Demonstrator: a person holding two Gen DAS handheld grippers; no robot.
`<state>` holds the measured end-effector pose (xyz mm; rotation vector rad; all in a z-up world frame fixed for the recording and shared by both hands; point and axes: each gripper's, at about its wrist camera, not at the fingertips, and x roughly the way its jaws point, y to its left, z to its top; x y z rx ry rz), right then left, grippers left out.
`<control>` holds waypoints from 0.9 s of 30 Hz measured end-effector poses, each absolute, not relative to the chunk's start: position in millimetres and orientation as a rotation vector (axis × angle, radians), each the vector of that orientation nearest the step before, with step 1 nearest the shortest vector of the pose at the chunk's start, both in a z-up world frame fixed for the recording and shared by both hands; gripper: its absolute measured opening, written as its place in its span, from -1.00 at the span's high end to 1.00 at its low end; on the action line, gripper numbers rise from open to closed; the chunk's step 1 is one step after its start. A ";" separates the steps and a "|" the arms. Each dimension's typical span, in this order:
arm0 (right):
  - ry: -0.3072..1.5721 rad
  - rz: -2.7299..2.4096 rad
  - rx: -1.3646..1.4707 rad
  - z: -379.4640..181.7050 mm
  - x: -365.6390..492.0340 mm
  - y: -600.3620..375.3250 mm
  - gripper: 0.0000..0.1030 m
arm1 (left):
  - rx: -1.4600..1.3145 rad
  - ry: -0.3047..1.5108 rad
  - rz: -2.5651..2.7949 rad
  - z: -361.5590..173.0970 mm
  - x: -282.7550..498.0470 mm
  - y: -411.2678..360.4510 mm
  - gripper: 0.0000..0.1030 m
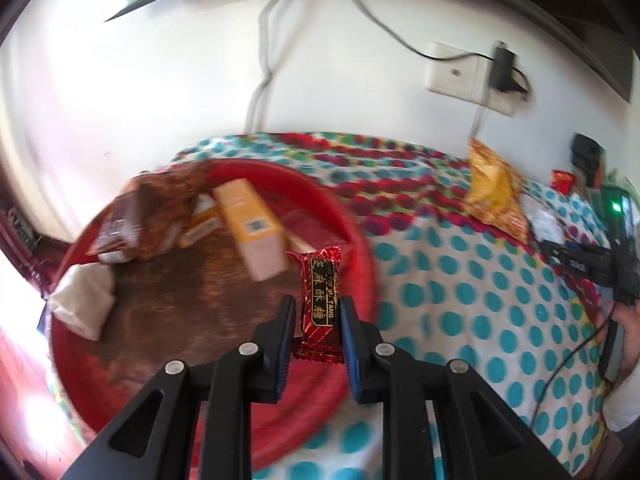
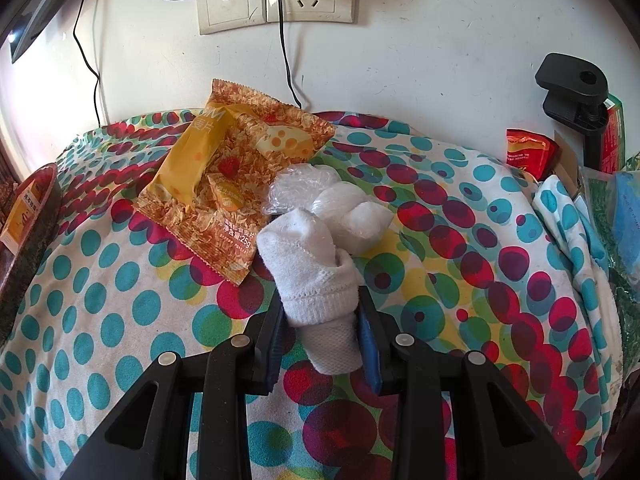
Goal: Organize objects
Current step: 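Lift and carry the red candy bar over the red tray with the left gripper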
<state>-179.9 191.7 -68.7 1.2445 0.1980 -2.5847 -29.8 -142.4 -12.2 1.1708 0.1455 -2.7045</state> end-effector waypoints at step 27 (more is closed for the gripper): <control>0.211 -2.585 1.247 -67.6 -180.2 189.7 0.37 | 1.304 0.257 -2.464 -54.7 -33.9 -277.4 0.56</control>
